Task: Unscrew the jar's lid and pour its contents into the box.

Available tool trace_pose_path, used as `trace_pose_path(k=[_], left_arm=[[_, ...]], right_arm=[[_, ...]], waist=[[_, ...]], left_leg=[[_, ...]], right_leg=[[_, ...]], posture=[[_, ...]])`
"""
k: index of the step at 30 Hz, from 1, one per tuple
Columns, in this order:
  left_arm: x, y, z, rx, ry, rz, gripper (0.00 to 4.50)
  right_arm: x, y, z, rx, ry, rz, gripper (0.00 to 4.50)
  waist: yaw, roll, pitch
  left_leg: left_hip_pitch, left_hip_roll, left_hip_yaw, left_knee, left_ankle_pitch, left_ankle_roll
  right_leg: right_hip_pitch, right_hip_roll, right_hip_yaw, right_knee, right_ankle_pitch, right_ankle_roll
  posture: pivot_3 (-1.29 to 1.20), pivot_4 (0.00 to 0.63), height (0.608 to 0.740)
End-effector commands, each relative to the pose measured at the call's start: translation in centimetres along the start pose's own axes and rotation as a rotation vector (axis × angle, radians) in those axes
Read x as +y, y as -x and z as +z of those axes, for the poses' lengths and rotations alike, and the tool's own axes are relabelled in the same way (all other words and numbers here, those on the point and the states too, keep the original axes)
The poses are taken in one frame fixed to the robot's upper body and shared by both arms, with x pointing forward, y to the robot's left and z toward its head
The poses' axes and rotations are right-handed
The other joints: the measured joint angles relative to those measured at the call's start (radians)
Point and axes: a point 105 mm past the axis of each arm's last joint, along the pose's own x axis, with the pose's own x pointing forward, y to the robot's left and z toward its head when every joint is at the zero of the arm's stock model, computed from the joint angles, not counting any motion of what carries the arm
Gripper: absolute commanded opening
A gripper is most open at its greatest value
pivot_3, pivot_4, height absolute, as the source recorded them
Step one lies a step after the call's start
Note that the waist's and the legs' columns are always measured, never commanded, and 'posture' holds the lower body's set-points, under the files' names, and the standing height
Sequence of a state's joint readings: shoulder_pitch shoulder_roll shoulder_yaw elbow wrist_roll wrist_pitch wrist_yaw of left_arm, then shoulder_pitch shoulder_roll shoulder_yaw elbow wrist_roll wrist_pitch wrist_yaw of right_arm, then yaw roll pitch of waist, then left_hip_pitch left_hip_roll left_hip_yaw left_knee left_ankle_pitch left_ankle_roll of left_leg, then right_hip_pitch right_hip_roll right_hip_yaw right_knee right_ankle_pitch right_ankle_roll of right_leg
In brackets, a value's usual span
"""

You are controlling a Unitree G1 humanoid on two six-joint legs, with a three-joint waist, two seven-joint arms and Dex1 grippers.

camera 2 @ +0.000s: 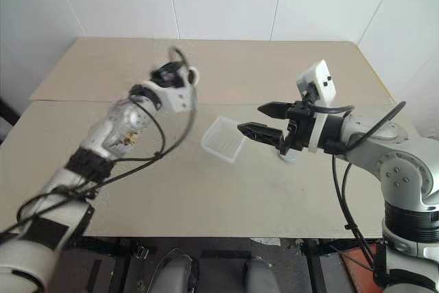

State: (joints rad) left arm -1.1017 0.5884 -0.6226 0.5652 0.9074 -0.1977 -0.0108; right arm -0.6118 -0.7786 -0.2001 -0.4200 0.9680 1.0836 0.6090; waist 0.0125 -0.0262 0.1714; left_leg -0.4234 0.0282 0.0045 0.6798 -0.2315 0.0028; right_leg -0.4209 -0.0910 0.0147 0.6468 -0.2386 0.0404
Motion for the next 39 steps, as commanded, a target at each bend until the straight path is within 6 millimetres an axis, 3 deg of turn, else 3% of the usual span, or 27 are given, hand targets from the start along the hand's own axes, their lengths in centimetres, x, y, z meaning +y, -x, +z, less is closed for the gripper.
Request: trace_pose_path(k=[1, 4, 9, 12, 20, 25, 31, 34, 39], left_arm=[[0.6, -1.4, 3.6, -0.218, -0.452, 0.074, 2.25], [-0.6, -2.0, 5.8, -0.351, -0.675, 0.052, 2.25], [-1.5, -2.5, 8.5, -0.432, -0.908, 0.089, 2.25], [-1.5, -2.7, 9.3, -0.441, -0.931, 0.097, 2.25], [-1.3, -3.1, 8.7, -0.417, -0.837, 0.064, 2.25], [-0.9, -2.4, 7.0, -0.301, -0.409, -0.009, 2.25], [0.4, -0.9, 2.2, -0.055, 0.47, -0.084, 2.25], [0.7, 0.4, 1.3, -0.027, 0.982, -0.111, 2.25], [-0.4, 2.5, -0.7, 0.048, 1.463, -0.133, 2.25]], right_arm=[[0.1, 0.2, 1.2, -0.025, 0.058, 0.006, 4.43], [0.1, 0.2, 1.3, -0.04, 0.056, 0.006, 4.43], [0.3, 0.5, 1.7, -0.082, 0.042, -0.005, 4.43], [0.3, 0.6, 1.9, -0.101, 0.035, -0.016, 4.43], [0.6, 1.1, 2.1, -0.118, 0.05, -0.032, 4.43], [0.5, 1.2, 2.0, -0.104, 0.053, -0.036, 4.43], [0.3, 1.2, 1.8, -0.088, 0.046, -0.029, 4.43], [0.3, 1.1, 1.7, -0.09, 0.035, -0.018, 4.43], [0.5, 0.9, 1.6, -0.088, 0.027, 0.001, 4.43]], waist=[[0.001, 0.0, 0.0], [0.0, 0.0, 0.0], [-0.003, 0.0, 0.0], [-0.003, 0.0, 0.0], [-0.002, 0.0, 0.0], [-0.003, 0.0, 0.0], [-0.007, 0.0, 0.0], [-0.007, 0.0, 0.0], [-0.012, 0.0, 0.0]], left_leg=[[-0.001, 0.0, 0.0, 0.0, 0.0, 0.0], [-0.002, 0.0, 0.001, 0.0, 0.0, 0.0], [-0.002, 0.0, 0.001, 0.0, 0.0, 0.0], [-0.002, 0.0, 0.001, 0.0, 0.0, 0.0], [-0.002, 0.0, 0.001, 0.0, 0.0, 0.0], [-0.002, 0.001, 0.001, 0.0, 0.0, 0.0], [-0.001, 0.001, 0.001, 0.001, 0.0, 0.0], [-0.002, 0.001, 0.001, 0.001, 0.0, 0.0], [-0.001, 0.001, 0.0, 0.002, 0.0, 0.0]], right_leg=[[0.0, 0.0, 0.0, 0.0, 0.0, 0.0], [-0.001, 0.0, 0.0, 0.0, 0.0, 0.0], [-0.003, 0.0, 0.0, 0.001, 0.0, 0.0], [-0.003, 0.0, 0.0, 0.001, 0.0, 0.0], [-0.003, 0.0, 0.0, 0.001, 0.0, 0.0], [-0.003, -0.001, 0.0, 0.002, 0.0, 0.0], [-0.002, 0.0, 0.0, 0.002, 0.0, 0.0], [-0.001, 0.0, 0.0, 0.002, 0.0, 0.0], [0.0, 0.0, 0.0, 0.002, 0.0, 0.0]], posture=[[0.0, 0.15, 0.74], [0.0, 0.15, 0.74], [0.0, 0.15, 0.74], [0.0, 0.15, 0.74], [0.0, 0.15, 0.74], [0.0, 0.15, 0.74], [0.0, 0.15, 0.74], [0.0, 0.15, 0.74], [0.0, 0.15, 0.74]])
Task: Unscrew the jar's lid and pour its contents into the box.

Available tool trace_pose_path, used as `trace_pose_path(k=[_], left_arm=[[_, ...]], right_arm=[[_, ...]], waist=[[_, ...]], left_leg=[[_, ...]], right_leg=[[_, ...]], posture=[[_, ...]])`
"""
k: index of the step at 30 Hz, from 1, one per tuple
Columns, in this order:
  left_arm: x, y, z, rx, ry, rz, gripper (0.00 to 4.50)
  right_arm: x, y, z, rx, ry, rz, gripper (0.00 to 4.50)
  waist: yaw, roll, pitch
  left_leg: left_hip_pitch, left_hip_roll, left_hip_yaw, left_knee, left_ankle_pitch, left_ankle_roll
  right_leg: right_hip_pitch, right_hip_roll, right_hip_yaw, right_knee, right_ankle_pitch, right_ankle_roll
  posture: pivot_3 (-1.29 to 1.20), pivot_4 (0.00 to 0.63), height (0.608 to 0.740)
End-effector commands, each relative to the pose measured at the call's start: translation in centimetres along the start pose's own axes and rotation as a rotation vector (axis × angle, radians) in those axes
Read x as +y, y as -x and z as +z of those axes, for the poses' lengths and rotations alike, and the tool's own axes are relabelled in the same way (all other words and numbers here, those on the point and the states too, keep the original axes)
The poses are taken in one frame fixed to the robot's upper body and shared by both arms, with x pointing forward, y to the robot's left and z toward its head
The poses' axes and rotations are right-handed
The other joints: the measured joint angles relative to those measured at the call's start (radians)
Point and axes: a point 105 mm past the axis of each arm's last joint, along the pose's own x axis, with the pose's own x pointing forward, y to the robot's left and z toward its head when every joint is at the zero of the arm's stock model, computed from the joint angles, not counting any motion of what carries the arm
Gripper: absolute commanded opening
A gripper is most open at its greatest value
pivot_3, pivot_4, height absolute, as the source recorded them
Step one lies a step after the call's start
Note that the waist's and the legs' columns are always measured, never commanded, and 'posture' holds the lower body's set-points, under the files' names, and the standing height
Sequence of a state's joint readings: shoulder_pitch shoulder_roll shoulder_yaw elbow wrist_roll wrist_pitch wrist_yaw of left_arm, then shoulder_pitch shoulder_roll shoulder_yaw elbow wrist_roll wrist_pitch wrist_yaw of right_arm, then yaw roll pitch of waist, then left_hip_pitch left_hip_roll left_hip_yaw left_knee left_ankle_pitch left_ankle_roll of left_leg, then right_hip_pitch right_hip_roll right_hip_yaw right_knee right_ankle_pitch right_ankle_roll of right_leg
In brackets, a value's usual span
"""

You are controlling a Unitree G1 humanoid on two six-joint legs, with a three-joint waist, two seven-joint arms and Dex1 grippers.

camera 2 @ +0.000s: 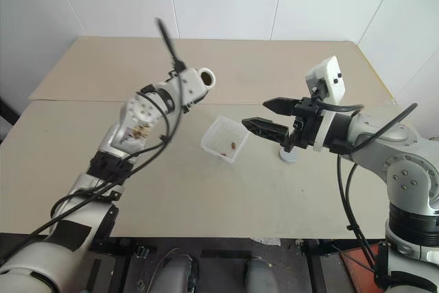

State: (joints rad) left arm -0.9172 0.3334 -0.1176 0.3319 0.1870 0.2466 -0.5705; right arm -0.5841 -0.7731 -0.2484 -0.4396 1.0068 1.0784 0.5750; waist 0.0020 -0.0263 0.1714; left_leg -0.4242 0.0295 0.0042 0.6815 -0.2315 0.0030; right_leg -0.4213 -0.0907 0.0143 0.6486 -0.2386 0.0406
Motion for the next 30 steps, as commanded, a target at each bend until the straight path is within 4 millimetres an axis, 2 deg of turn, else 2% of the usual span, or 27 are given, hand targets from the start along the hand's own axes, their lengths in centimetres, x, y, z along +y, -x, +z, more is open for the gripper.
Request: trace_pose_path(k=[1, 3, 8, 16, 23, 27, 30], left_arm=[[1.5, 1.6, -0.2, -0.029, 0.256, 0.024, 2.25], [2.0, 2.3, -1.8, -0.002, 0.443, 0.043, 2.25], [0.1, 4.2, -5.4, -0.005, 0.521, 0.042, 2.25], [-1.1, 5.2, -7.9, -0.046, 0.546, 0.082, 2.25], [-2.3, 6.1, -7.9, -0.038, 0.517, 0.037, 4.38], [-2.6, 7.3, -7.8, -0.026, 0.493, 0.013, 4.45], [-2.3, 9.9, -8.0, 0.016, 0.496, -0.013, 4.45]], right_arm=[[0.5, 0.1, 1.3, -0.049, 0.034, 0.028, 4.43], [0.4, 0.1, 1.3, -0.052, 0.031, 0.028, 4.43], [0.4, 0.0, 1.5, -0.066, 0.028, 0.03, 4.43], [0.4, 0.1, 1.7, -0.077, 0.026, 0.035, 4.43], [0.5, 0.1, 1.5, -0.074, 0.025, 0.034, 4.5], [0.5, 0.0, 1.4, -0.072, 0.024, 0.033, 4.5], [0.4, 0.2, 1.1, -0.062, 0.022, 0.024, 4.5]], waist=[[-0.004, 0.0, 0.0], [-0.009, 0.0, 0.0], [-0.017, 0.0, 0.0], [-0.004, 0.0, 0.0], [-0.005, 0.0, 0.0], [-0.008, 0.0, 0.0], [-0.015, 0.0, -0.001]], left_leg=[[0.0, 0.0, 0.0, 0.0, 0.0, 0.0], [0.001, 0.0, 0.0, 0.0, 0.0, 0.0], [0.002, 0.0, 0.0, -0.001, 0.0, 0.0], [0.002, 0.0, 0.0, 0.0, 0.0, 0.0], [0.002, 0.0, 0.0, -0.001, 0.0, 0.0], [0.002, 0.0, 0.0, -0.001, 0.0, 0.0], [0.002, 0.001, 0.0, -0.001, 0.0, 0.0]], right_leg=[[0.0, 0.0, 0.0, 0.0, 0.0, 0.0], [0.001, 0.0, 0.0, 0.0, 0.0, 0.0], [0.001, 0.0, 0.001, 0.0, 0.0, 0.0], [0.002, -0.001, 0.0, -0.001, 0.0, 0.0], [0.002, 0.0, 0.0, -0.001, 0.0, 0.0], [0.001, 0.0, 0.001, -0.001, 0.0, 0.0], [0.001, 0.0, 0.001, -0.001, 0.0, 0.0]], posture=[[0.0, 0.15, 0.74], [0.0, 0.15, 0.74], [0.0, 0.15, 0.74], [0.0, 0.15, 0.74], [0.0, 0.15, 0.74], [0.0, 0.15, 0.74], [0.0, 0.15, 0.74]])
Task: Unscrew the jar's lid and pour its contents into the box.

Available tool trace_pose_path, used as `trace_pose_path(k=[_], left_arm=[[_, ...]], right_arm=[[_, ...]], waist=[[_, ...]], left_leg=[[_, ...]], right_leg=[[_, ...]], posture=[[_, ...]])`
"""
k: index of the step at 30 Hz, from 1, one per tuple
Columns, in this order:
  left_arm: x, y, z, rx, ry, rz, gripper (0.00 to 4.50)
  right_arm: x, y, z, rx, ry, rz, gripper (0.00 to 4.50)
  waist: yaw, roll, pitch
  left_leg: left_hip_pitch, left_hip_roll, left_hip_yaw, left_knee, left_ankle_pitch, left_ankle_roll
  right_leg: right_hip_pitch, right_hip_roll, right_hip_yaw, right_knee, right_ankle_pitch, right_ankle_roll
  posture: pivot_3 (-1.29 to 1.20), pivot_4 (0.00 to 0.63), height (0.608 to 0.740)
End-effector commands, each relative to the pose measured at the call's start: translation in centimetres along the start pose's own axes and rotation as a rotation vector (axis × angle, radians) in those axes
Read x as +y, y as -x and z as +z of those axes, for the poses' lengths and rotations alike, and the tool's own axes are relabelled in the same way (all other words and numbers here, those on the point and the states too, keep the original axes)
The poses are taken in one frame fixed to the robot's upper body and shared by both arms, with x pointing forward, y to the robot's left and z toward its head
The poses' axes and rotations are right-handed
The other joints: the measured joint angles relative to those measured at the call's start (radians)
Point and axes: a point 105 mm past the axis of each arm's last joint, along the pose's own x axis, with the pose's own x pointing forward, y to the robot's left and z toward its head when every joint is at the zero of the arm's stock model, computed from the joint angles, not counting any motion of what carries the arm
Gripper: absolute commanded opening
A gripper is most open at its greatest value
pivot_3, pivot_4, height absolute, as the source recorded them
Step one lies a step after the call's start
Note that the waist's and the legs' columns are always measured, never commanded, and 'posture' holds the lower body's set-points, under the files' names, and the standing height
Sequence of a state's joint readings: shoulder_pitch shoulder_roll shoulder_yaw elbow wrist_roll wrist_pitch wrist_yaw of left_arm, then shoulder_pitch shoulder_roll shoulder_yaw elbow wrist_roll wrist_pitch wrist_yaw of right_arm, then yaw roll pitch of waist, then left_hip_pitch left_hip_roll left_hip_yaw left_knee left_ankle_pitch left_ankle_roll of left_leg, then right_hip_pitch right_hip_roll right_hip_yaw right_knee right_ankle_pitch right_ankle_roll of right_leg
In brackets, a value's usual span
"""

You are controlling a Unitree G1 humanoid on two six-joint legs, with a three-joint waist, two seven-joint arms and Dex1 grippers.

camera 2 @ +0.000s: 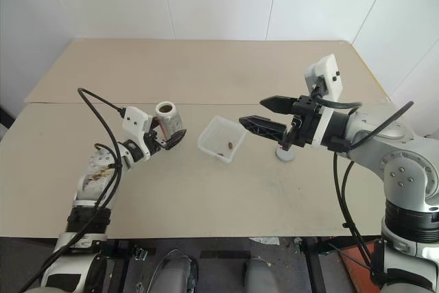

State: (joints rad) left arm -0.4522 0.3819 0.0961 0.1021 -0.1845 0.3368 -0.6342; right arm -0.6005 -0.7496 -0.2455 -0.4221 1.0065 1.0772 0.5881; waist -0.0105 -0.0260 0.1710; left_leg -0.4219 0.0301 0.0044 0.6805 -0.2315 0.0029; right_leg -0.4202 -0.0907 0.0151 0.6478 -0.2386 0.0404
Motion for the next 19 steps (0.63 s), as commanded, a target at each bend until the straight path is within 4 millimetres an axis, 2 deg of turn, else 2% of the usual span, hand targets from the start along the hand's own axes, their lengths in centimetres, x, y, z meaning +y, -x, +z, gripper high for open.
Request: trace_pose_path(k=[1, 6, 10, 12, 15, 19], left_arm=[[0.3, 2.7, 1.7, -0.01, -0.02, -0.031, 4.45], [-0.1, 8.8, 3.0, 0.022, -0.055, -0.184, 4.45], [0.8, 14.1, 6.0, 0.024, -0.178, -0.367, 4.45], [1.3, 15.6, 6.8, 0.046, -0.234, -0.419, 4.45], [2.2, 16.7, 7.0, 0.089, -0.298, -0.436, 4.45], [2.2, 16.3, 7.1, 0.072, -0.311, -0.434, 4.45]], right_arm=[[0.3, 0.6, 0.7, -0.035, 0.037, -0.003, 4.5], [0.3, 1.7, -0.6, 0.01, 0.052, -0.031, 4.5], [0.3, 3.2, -2.0, 0.078, 0.096, -0.001, 4.5], [0.1, 3.8, -2.7, 0.12, 0.122, 0.017, 4.5], [-0.2, 4.4, -3.1, 0.16, 0.141, 0.033, 4.5], [-0.5, 4.7, -3.3, 0.178, 0.16, 0.045, 4.5]], waist=[[-0.004, 0.0, 0.0], [-0.005, 0.0, 0.0], [0.002, 0.0, 0.0], [0.004, 0.0, 0.0], [0.002, 0.0, 0.0], [-0.001, 0.0, 0.0]], left_leg=[[0.0, 0.0, 0.0, 0.0, 0.0, 0.0], [0.0, 0.001, 0.001, -0.001, 0.0, 0.0], [0.002, 0.001, 0.002, -0.001, 0.0, 0.0], [0.003, 0.002, 0.002, -0.001, 0.0, 0.0], [0.006, 0.002, 0.003, -0.002, 0.0, 0.0], [0.008, 0.003, 0.003, -0.003, 0.0, 0.0]], right_leg=[[0.0, 0.0, 0.0, 0.0, 0.0, 0.0], [-0.001, 0.0, 0.001, 0.0, 0.0, 0.0], [0.0, 0.0, 0.001, -0.003, -0.001, -0.001], [0.001, 0.0, 0.0, -0.004, -0.001, -0.001], [0.004, 0.0, 0.0, -0.005, -0.001, -0.001], [0.005, 0.001, 0.001, -0.005, -0.002, -0.002]], posture=[[0.0, 0.15, 0.74], [0.0, 0.15, 0.74], [0.0, 0.15, 0.74], [0.0, 0.15, 0.74], [0.0, 0.15, 0.74], [0.0, 0.15, 0.74]])
